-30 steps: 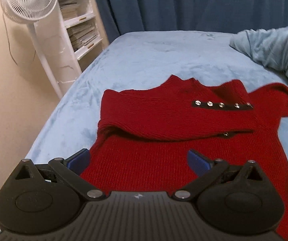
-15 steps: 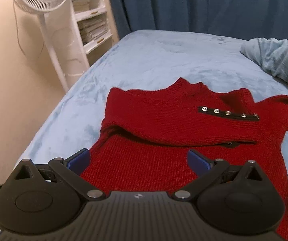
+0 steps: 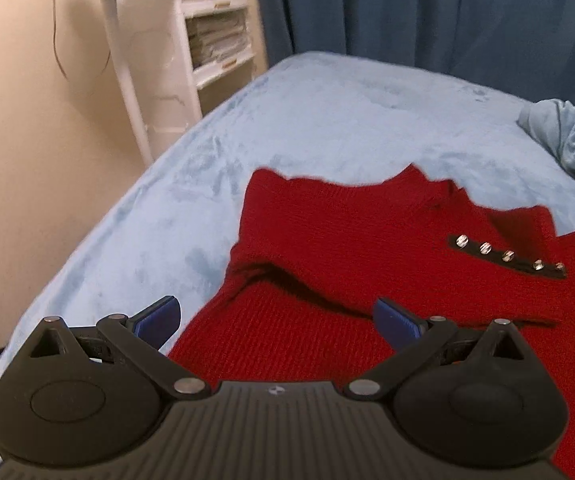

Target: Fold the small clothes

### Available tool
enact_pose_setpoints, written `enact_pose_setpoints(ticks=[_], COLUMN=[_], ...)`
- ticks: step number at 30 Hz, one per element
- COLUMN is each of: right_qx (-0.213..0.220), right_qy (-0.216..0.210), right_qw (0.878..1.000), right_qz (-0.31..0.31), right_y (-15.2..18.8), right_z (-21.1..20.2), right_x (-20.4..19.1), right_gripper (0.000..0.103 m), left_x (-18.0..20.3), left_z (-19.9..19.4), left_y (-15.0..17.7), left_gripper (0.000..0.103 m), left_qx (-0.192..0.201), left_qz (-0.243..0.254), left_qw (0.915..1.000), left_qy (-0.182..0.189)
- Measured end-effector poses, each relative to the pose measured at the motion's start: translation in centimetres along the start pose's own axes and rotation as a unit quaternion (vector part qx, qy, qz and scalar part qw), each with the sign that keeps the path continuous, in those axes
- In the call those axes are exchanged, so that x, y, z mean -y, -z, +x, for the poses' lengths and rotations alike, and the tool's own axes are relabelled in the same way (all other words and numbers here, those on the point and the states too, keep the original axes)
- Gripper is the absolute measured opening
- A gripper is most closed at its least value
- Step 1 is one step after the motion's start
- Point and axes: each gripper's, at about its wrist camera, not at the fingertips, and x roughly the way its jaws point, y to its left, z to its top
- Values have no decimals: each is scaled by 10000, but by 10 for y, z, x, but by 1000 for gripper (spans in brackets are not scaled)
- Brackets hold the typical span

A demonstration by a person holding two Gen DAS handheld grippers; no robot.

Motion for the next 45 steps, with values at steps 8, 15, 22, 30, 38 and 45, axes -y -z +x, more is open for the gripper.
enact_pose_setpoints(ticks=[8,15,22,30,38,45], right_qx=[-990,-918,-413,-883,-787,-505], right_qy=[294,-939,-1241,212,-408,-2504], right_qw=[9919,9913,9868,9867,9884,9666], right_qz=[-738,-9,952,1351,1233,206], right_y=[-25,-86,-188,-173,-186,-221], right_z=[83,-15,-113,-64,-63,-97], right_x=[2,23,60,77,-4,-237], right_gripper=[8,7,7,7,7,0], left_x=[-16,-52,-82,-115,-146,-180], left_z=[21,4,-33,-47,-23,-1], left_y=[13,-5,-11,-10,-14,-3], left_gripper=[103,103,103,103,103,103], left_qx=[-318,-144,-26,21,-60,-235], left_qz=[-68,-499,-912,-1044,-1311,-1522], left_qw=[9994,9986,9957,9944,9913,9880], left_qy=[-70,-112,183,128,64,117])
